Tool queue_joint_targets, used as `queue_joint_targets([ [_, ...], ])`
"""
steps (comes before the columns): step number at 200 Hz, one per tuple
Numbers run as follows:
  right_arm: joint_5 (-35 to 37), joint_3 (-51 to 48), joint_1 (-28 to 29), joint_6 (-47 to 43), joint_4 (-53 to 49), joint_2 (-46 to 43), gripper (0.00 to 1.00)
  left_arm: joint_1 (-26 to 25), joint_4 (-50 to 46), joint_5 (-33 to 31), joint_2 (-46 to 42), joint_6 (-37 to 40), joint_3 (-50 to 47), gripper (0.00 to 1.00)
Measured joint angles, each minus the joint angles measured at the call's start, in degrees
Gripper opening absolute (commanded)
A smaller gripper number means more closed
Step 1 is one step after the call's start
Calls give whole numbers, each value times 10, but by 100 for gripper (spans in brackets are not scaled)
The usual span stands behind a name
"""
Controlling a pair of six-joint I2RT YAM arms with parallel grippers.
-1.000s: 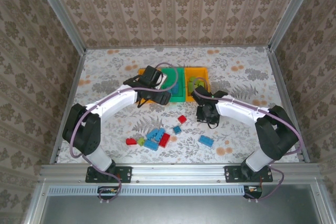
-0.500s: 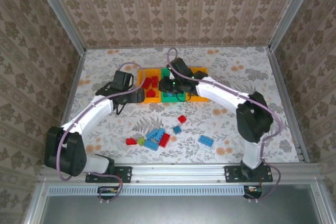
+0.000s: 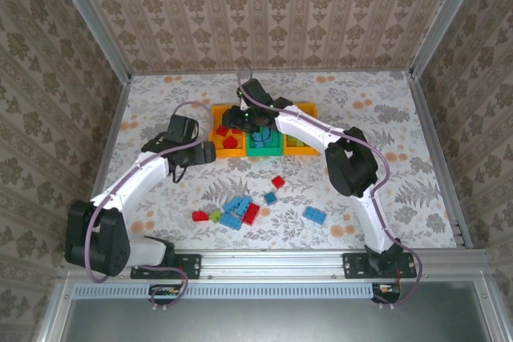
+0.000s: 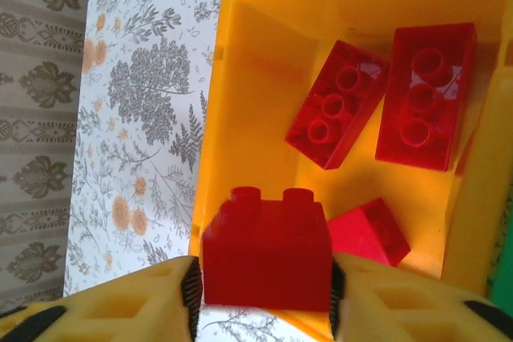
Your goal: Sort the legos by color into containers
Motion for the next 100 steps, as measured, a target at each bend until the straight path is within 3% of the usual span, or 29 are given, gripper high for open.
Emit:
queue_joint_targets([
  [62,-1,7,-3,0,-10,5,66,-6,-67,12,-48,-71,-68,95],
  [100,-1,0,-3,-4,-9,-3,71,-50,-113,18,-111,-125,-106,94],
])
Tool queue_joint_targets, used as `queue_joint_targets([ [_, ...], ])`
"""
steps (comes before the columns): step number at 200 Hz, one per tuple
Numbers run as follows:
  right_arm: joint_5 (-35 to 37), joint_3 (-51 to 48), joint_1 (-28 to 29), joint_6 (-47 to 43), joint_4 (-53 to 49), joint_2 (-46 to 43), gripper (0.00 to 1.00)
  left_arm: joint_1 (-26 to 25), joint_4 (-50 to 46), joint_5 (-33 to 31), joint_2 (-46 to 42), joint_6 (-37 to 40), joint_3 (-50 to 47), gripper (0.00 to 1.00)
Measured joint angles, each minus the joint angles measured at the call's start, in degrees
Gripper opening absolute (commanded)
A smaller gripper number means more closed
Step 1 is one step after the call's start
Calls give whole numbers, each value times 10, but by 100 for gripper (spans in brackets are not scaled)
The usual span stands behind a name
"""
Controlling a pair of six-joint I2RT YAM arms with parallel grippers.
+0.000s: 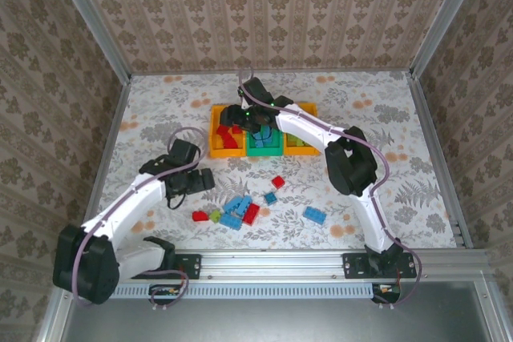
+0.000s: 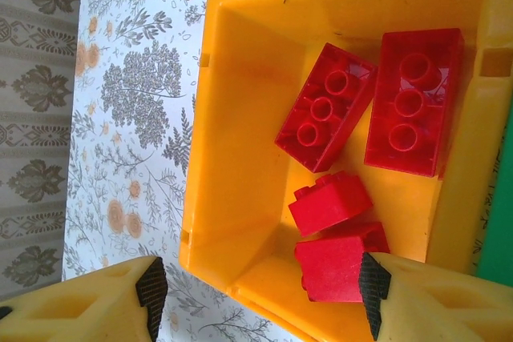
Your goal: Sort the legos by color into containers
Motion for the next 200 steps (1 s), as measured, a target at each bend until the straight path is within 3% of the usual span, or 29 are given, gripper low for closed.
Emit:
queue_joint_targets([
  [71,-4,-72,-18,-9,2,-71,73,-93,-61,16,-43,-123,-55,94],
  [103,-4,-102,-24,-9,6,-87,73,-97,-78,17,-53,-159,-56,95],
  [175,-13,-144,-35,-12,11,-91,74,-97,-101,4,-140,-160,-59,91],
  [200,-13,-161,-42,-14,10,-97,74,-97,-129,4,-168,-193,-79,95],
])
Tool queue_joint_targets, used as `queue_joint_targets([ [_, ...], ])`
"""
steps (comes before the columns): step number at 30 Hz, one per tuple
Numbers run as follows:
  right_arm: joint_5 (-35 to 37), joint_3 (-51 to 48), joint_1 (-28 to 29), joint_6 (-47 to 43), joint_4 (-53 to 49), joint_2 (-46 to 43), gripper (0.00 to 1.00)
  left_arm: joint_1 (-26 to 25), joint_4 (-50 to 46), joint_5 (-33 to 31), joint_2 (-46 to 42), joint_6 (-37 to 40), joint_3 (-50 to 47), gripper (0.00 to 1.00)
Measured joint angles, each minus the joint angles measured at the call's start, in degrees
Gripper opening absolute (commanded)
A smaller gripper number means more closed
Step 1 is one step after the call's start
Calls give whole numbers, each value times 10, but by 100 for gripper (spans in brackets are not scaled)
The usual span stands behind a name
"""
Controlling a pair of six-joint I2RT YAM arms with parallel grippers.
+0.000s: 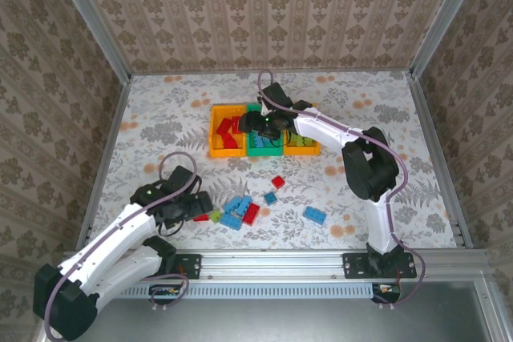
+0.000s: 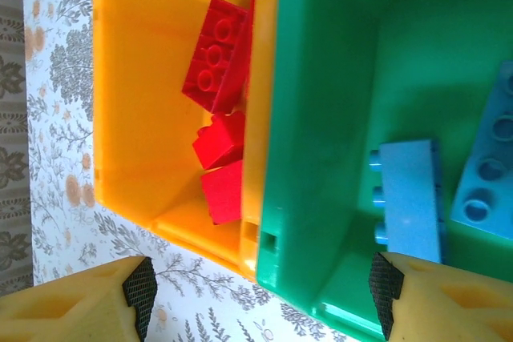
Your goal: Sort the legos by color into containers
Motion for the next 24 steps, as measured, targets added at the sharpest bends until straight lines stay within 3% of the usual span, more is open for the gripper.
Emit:
queue_joint_targets([
  [14,-9,-92,-32,-4,37,-61,76,-7,9,34,-43,-274,-21,100],
  [24,-31,-184,-84,-4,84,-123,77,-7,83,39,26,-435,-38,89],
])
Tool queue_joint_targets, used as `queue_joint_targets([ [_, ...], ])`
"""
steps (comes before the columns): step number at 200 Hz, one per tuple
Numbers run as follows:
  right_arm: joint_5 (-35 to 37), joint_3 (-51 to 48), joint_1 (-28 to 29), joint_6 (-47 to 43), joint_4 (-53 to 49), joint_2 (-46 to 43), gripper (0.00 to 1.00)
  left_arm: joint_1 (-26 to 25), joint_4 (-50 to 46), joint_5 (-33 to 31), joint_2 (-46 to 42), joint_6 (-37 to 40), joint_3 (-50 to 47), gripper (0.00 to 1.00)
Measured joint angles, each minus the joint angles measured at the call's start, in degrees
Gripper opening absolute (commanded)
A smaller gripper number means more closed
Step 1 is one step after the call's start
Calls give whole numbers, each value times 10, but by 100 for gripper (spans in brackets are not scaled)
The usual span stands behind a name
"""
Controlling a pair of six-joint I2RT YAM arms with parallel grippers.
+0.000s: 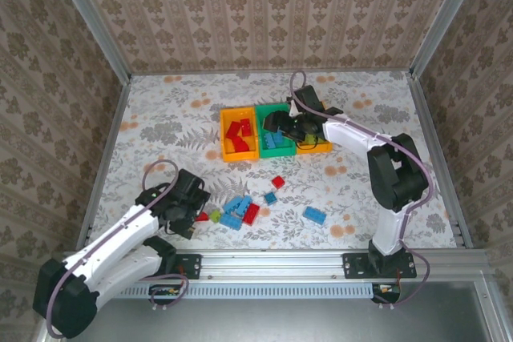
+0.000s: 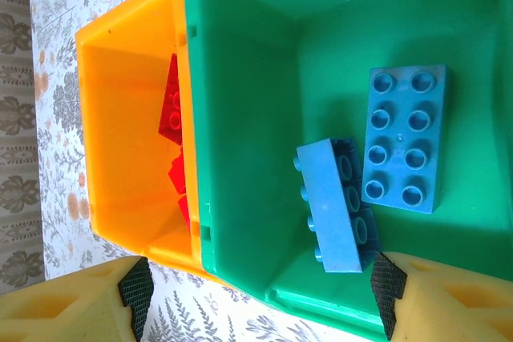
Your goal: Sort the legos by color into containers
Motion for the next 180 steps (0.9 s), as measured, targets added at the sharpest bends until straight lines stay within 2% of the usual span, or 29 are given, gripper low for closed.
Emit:
queue_joint_targets([
  [68,-15,-14,4,0,6,-13,77,1,52,7,90,-31,2,78],
  [124,-19,-14,12,0,17,-14,78,33,70,8,94,-24,-3,58],
  [180,-19,-14,12,0,16,-23,78,54,87,21,100,-7,-19,52],
])
